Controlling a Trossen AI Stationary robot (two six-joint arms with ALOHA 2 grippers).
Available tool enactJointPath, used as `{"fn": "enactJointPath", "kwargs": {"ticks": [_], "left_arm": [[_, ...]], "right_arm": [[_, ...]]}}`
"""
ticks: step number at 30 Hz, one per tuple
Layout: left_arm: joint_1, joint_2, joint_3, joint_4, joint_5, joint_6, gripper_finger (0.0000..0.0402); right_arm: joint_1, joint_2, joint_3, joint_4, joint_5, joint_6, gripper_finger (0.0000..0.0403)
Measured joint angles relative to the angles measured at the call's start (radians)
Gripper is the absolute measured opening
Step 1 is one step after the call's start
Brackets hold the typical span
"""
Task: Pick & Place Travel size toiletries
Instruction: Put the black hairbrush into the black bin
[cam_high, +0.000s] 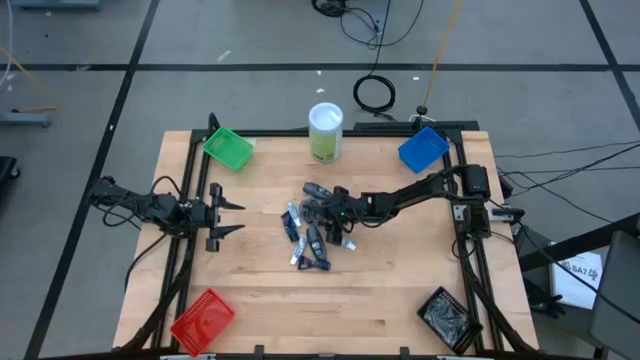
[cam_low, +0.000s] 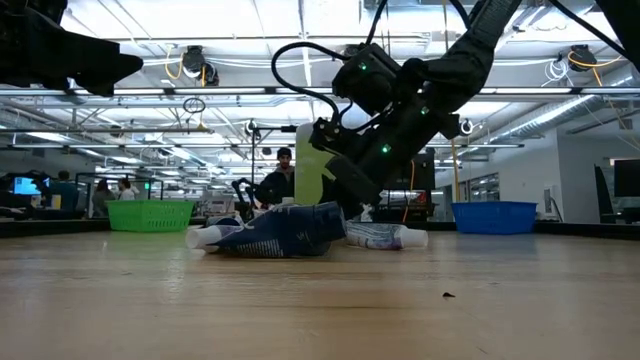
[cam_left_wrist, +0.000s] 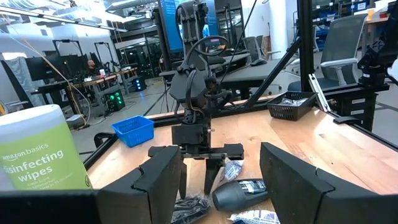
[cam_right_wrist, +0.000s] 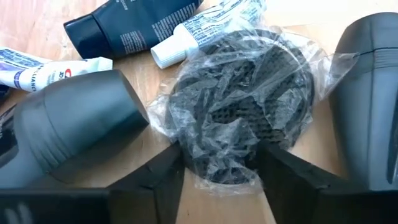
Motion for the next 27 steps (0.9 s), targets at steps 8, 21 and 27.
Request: {"fn": "enactJointPath", "kwargs": {"ticks": [8, 21, 27], "left_arm": [[0.000, 0.000, 0.000, 0.000, 0.000, 0.001, 0.0216], [0.000, 0.000, 0.000, 0.000, 0.000, -0.001, 0.0216], [0.000, 0.000, 0.000, 0.000, 0.000, -0.001, 0.0216]], "right_arm": [[0.000, 0.000, 0.000, -0.010, -0.001, 0.000, 0.0108], [0.002, -0.002, 0.000, -0.011, -0.055, 0.000, 0.0012], [0.002, -0.002, 0.000, -0.011, -0.056, 0.000, 0.0003]]}}
